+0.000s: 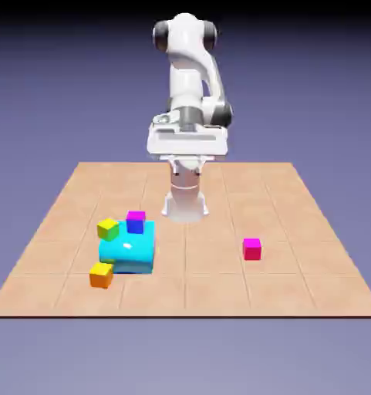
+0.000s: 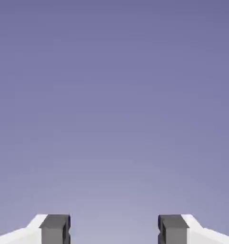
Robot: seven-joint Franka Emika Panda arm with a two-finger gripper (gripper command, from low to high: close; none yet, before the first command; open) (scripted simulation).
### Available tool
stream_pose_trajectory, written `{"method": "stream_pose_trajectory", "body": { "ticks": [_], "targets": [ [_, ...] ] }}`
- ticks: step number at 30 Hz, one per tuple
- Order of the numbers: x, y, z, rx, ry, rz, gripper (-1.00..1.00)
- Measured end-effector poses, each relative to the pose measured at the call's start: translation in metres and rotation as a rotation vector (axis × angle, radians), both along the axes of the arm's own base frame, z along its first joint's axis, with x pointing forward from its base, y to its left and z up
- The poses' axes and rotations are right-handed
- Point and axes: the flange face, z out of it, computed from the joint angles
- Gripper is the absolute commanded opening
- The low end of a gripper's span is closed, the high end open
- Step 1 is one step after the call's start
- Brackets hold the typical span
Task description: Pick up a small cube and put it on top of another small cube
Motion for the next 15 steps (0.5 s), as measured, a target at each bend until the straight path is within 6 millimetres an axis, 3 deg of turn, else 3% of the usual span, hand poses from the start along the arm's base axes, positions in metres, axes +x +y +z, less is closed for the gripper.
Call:
{"method": "stream_pose_trajectory", "body": {
  "ticks": [8, 15],
  "targets": [
    [0.039, -0.085, -0.082, 0.022, 0.29, -0.097, 0.0],
    [0.044, -0.164, -0.164, 0.055, 0.537, -0.173, 0.0]
  ]
}}
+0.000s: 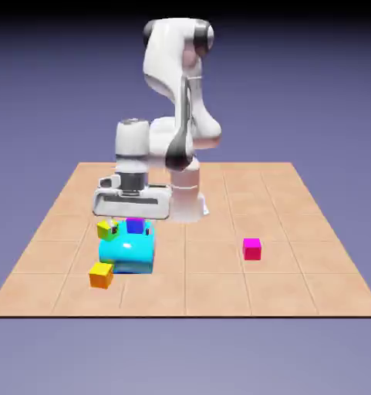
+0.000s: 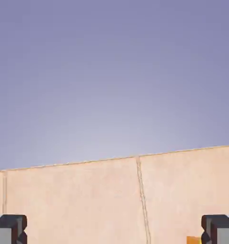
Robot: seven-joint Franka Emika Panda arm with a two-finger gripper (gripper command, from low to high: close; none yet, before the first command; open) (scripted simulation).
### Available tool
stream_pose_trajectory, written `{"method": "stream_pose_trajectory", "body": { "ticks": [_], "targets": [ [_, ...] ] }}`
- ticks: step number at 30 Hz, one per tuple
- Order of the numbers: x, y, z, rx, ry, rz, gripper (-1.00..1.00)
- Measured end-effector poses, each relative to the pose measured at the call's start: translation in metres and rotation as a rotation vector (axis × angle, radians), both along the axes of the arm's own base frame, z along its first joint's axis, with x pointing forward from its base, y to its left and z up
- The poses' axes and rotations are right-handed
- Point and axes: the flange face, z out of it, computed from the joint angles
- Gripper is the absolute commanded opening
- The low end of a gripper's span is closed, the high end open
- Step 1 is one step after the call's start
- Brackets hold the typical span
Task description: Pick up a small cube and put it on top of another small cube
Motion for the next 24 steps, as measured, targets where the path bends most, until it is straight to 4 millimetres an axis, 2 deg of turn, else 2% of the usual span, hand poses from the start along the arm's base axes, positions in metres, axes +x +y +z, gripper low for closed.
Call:
{"method": "stream_pose_trajectory", "body": {
  "ticks": [7, 9, 14, 15, 17, 22, 24],
  "targets": [
    [-0.026, -0.079, -0.084, 0.045, 0.236, -0.075, 0.0],
    [-0.028, -0.082, -0.087, 0.046, 0.243, -0.077, 0.0],
    [-0.029, -0.082, -0.153, 0.046, 0.243, -0.077, 0.0],
    [-0.029, -0.081, -0.156, 0.046, 0.243, -0.077, -1.0],
    [-0.029, -0.081, -0.156, 0.047, 0.243, -0.077, -1.0],
    [-0.027, -0.082, -0.089, 0.047, 0.243, -0.077, -1.0],
    [-0.011, -0.025, -0.081, 0.064, 0.238, 0.013, -1.0]
  ]
}}
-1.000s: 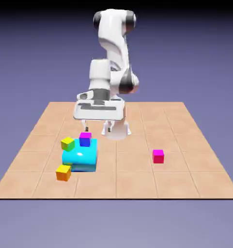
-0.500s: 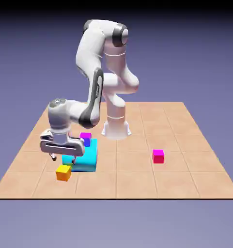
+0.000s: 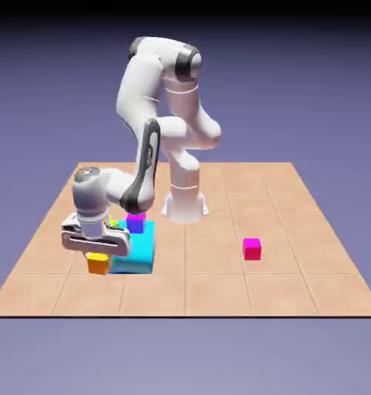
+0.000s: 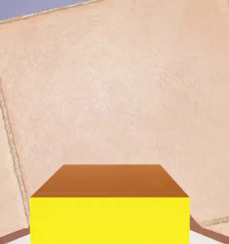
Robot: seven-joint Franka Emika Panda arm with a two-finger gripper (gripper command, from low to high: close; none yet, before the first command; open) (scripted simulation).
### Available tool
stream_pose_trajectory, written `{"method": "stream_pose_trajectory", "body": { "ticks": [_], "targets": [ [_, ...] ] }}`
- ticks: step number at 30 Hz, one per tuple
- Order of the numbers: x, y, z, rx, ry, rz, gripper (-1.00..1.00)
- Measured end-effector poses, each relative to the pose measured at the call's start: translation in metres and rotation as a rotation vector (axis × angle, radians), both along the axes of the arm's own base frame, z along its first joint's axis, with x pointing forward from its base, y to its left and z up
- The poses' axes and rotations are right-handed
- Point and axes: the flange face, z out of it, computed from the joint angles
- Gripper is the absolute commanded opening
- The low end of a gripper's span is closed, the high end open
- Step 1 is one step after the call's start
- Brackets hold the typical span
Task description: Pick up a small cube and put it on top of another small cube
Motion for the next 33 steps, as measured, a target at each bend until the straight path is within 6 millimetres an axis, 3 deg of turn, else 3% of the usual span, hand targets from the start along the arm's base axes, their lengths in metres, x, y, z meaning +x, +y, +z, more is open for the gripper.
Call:
{"method": "stream_pose_trajectory", "body": {
  "ticks": [2, 5, 6, 9, 13, 17, 19, 26, 27, 29, 33],
  "targets": [
    [0.01, 0.064, 0.007, 0.025, -0.005, 0.1, -1.0],
    [0.008, 0.159, 0.018, 0.049, -0.006, 0.259, -1.0],
    [0.003, 0.197, 0.022, 0.053, -0.005, 0.33, -1.0],
    [-0.027, 0.282, 0.033, 0.055, -0.002, 0.497, -1.0],
    [-0.081, 0.358, 0.044, 0.031, 0.0, 0.67, -1.0],
    [-0.154, 0.42, 0.049, -0.024, -0.006, 0.872, -1.0],
    [-0.158, 0.422, 0.049, -0.029, -0.006, 0.883, -1.0],
    [-0.159, 0.422, -0.016, -0.03, -0.007, 0.883, -1.0],
    [-0.159, 0.421, -0.021, -0.029, -0.007, 0.882, 1.0],
    [-0.159, 0.421, -0.021, -0.029, -0.007, 0.883, 1.0],
    [-0.156, 0.422, 0.017, -0.034, -0.008, 0.882, 1.0]
  ]
}}
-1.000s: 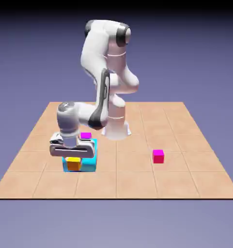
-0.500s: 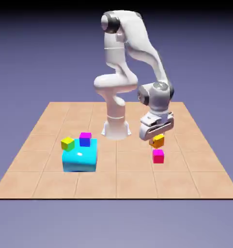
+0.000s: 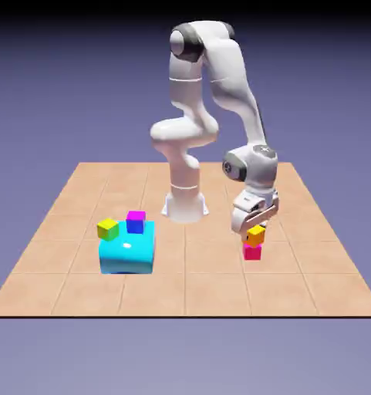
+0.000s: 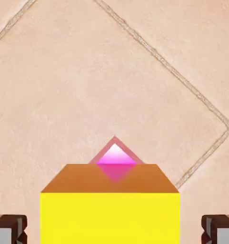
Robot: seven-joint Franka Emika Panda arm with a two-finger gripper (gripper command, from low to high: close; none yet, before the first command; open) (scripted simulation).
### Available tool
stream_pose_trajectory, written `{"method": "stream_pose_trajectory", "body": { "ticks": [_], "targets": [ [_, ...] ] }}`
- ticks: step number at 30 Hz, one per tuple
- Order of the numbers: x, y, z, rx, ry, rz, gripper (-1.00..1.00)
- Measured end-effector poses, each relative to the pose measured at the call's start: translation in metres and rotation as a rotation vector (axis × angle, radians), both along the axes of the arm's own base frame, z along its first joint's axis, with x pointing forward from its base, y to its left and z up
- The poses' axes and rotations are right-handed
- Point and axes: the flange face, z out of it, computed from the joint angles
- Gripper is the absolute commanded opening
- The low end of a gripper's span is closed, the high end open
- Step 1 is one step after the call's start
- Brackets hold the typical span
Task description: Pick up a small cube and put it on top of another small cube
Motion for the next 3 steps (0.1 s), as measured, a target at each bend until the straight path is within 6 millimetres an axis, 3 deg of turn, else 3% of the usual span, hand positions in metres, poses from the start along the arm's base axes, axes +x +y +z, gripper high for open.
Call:
{"method": "stream_pose_trajectory", "body": {
  "ticks": [3],
  "targets": [
    [-0.002, 0.0, 0.028, 0.003, 0.002, 0.001, 1.0]
  ]
}}
